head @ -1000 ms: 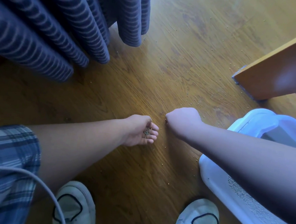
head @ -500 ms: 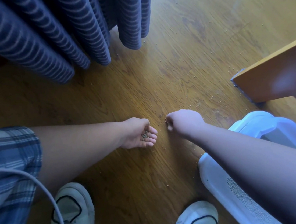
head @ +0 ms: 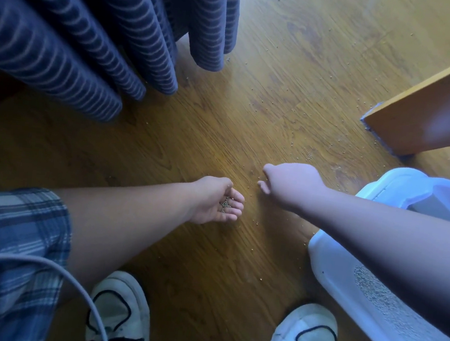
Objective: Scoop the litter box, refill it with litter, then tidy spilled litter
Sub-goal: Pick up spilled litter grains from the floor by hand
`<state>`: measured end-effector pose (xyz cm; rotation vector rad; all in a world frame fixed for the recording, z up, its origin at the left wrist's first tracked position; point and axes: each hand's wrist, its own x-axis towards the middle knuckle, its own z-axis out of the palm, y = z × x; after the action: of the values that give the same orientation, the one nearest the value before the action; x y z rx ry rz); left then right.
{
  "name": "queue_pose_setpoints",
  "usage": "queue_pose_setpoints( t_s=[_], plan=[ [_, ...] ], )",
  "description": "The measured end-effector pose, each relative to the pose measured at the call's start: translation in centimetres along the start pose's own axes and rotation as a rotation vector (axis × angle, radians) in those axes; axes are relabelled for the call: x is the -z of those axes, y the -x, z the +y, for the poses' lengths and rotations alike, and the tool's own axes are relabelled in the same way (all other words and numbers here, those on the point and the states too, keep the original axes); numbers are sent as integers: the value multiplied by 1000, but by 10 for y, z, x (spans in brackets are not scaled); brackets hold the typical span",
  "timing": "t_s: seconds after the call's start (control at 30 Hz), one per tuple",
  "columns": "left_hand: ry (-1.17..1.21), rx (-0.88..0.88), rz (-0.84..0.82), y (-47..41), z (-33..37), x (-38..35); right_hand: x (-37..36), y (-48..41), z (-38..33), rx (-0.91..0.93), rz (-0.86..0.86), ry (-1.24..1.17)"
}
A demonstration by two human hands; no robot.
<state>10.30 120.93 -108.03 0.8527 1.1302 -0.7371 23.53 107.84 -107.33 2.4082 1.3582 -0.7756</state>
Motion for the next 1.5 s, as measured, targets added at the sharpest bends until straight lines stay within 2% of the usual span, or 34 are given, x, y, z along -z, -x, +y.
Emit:
queue_pose_setpoints(
  t_s=[0.33, 0.47, 0.53, 0.6, 0.7, 0.77, 0.87, 1.03, 1.17, 1.3, 1.5],
  plan=[
    [3, 5, 65, 3, 3, 3, 0, -18, -22, 71, -113, 217],
    [-15, 10, 67, 4, 2, 4, 1, -18, -25, 109, -126, 227],
    [-14, 15, 60, 4, 0, 6, 2, -21, -22, 102, -141, 158],
    [-24, 16, 48, 4, -3, 6, 4, -16, -23, 95, -132, -24],
    [27, -8, -37, 5, -8, 7, 9, 8, -36, 170, -85, -341],
    [69, -11, -120, 6, -11, 10, 13, 25, -44, 256, -128, -390],
    [3, 59, -143, 8, -15, 9, 8, 31, -35, 231, -106, -318],
    [-173, 93, -32, 6, -16, 16, -5, 16, -13, 133, -63, -39],
    [-173, 61, 44, 4, -14, 23, -13, 10, -35, 172, -64, 67],
    [-125, 36, 36, 4, -12, 31, -19, -5, -51, 120, -100, 131],
    [-101, 33, 21, 9, -12, 33, -27, -10, -56, 211, -122, 173]
  ],
)
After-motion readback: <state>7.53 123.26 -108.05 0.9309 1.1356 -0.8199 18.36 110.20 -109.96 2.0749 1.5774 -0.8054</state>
